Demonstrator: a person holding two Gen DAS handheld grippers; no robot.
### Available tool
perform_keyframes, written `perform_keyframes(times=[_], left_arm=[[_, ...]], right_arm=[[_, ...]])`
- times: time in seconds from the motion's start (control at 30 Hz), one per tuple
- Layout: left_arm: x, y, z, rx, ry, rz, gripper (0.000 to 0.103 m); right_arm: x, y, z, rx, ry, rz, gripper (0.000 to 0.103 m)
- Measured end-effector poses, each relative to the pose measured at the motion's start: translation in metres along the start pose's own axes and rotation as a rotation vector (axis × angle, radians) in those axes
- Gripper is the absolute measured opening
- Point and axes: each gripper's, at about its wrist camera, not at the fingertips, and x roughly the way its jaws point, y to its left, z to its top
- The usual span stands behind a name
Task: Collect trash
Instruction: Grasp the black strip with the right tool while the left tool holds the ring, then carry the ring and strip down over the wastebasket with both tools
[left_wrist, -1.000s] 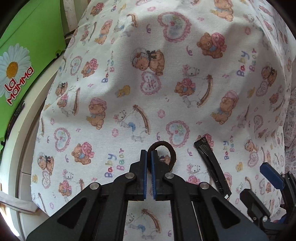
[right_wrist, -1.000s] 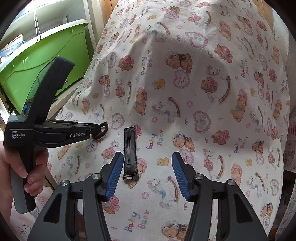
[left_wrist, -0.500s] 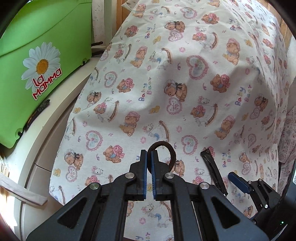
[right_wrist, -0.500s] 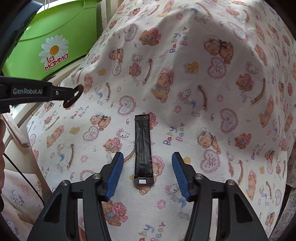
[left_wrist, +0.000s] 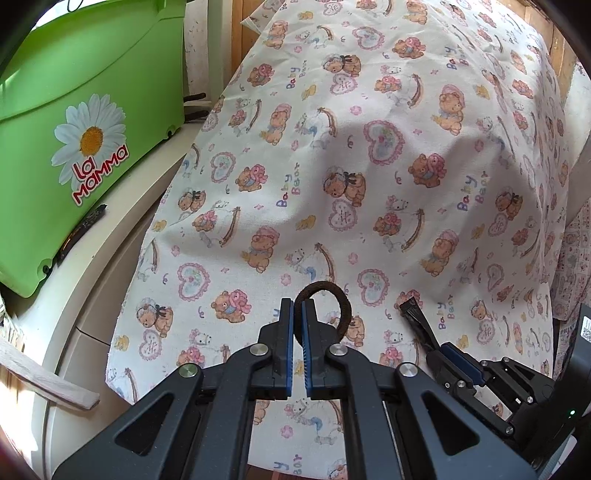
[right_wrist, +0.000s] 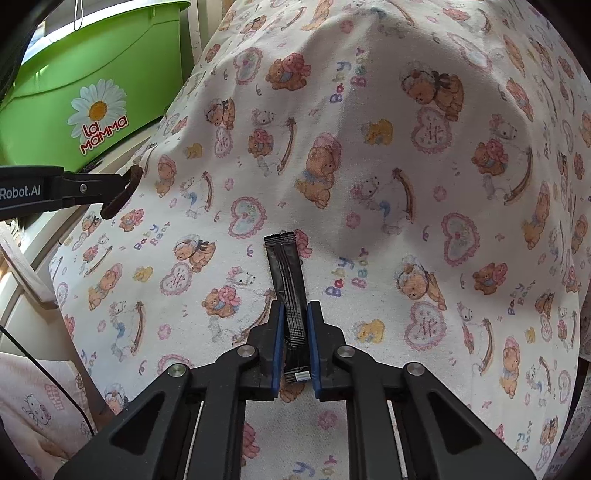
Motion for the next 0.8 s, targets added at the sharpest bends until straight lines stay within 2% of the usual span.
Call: perform_keyframes(times=[0.27, 0.43, 0.63, 0.73, 0.8], left_arm=[[-0.015, -0.003, -0.011, 0.024, -0.028, -0.005, 0.004], [-0.030, -0.008, -0.027, 0.047, -0.049, -0.004, 0.004], [-0.076, -0.015, -0.051, 0.082, -0.091, -0.028, 0.004], [-0.099, -0.015, -0.069, 0.095, -0.118, -0.029, 0.004], [-0.109, -0.011, -0.081, 0.072, -0.124, -0.035, 0.004]], right_arm=[[-0.037, -0.015, -0.007, 0.063, -0.050, 0.065, 0.013], [-0.066, -0.017, -0.021, 0.074, -0.067, 0.051, 0.013], [-0.116, -0.004, -0.039, 0.106, -0.138, 0.077, 0.013], [-0.131, 0.002, -0.054, 0.154, -0.137, 0.048, 0.014], [-0.141, 0.006, -0.065, 0.161, -0.146, 0.070, 0.014]])
